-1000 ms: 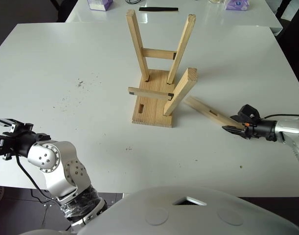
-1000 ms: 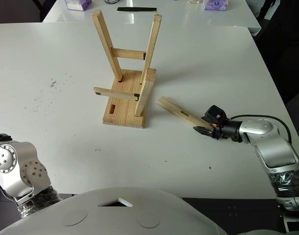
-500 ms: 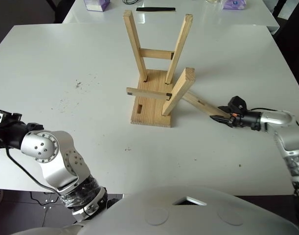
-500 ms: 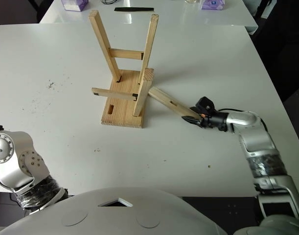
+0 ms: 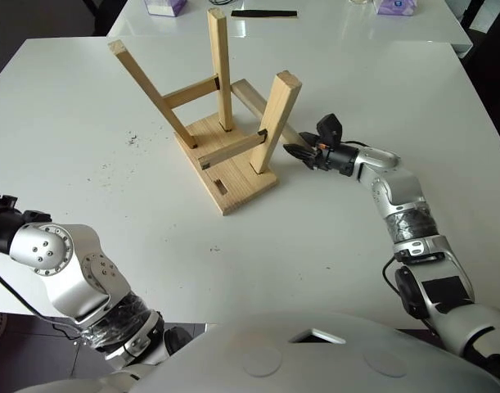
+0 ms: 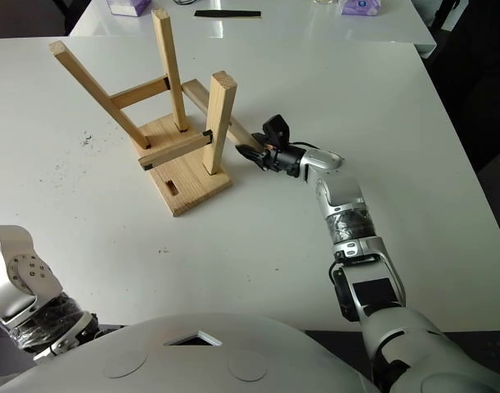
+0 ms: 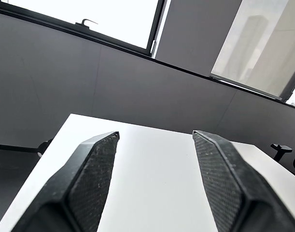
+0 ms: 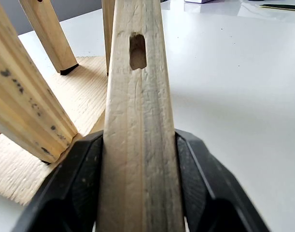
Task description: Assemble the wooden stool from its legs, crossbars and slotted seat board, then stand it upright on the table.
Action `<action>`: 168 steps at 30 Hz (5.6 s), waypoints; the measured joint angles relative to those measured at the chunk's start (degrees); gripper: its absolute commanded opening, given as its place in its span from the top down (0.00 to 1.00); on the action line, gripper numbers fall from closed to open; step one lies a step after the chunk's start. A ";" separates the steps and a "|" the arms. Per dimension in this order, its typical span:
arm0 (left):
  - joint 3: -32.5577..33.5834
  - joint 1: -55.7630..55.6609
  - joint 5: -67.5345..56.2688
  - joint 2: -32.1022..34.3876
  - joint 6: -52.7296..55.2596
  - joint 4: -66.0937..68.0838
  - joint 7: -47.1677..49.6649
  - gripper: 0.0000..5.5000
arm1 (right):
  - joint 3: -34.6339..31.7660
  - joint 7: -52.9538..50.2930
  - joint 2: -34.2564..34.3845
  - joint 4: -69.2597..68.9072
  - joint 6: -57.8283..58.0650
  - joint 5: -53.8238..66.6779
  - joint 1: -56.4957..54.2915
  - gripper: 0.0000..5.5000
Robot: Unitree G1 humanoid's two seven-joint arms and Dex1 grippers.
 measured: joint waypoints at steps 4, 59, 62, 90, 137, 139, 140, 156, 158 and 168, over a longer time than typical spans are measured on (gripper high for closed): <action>0.04 -1.38 0.29 0.21 -0.98 2.24 -0.89 0.48 | -2.29 0.30 1.44 0.58 0.51 2.09 -2.19 0.63; -19.82 -23.53 -68.06 22.92 25.66 -0.69 -52.00 0.31 | -24.14 2.69 -12.42 -41.93 31.26 48.52 -5.17 0.63; -20.48 -24.11 -73.43 25.34 28.05 1.21 -53.90 0.31 | -23.76 3.35 -13.88 -42.26 32.05 49.47 -5.15 0.63; -26.78 -31.81 -81.16 33.24 34.11 10.05 -67.47 0.34 | -16.59 10.92 -19.79 -44.01 32.85 51.45 4.05 0.63; -3.01 -9.22 -52.79 55.74 31.15 14.07 -83.95 0.63 | -16.15 -9.84 -21.40 -24.43 5.63 12.26 16.07 0.37; -1.38 -5.74 -50.02 55.81 29.85 13.80 -85.50 0.63 | -14.53 -12.24 -18.46 -22.14 4.23 9.66 16.19 0.37; -1.05 -3.71 -48.75 55.27 28.85 12.67 -86.09 0.63 | -13.65 -13.23 -16.49 -20.92 3.47 8.58 15.52 0.37; -10.50 8.46 -42.19 37.19 17.45 1.23 -83.44 0.63 | -10.13 -9.91 -10.09 -1.60 -1.60 3.19 2.37 0.37; -10.94 8.59 -42.78 37.22 17.69 0.43 -83.33 0.63 | -10.39 -9.88 -10.07 -1.44 -1.73 3.15 2.41 0.37; -17.24 7.32 -40.50 37.18 13.86 4.65 -85.37 0.63 | -10.62 -10.24 -8.09 1.09 -3.54 1.85 1.56 0.37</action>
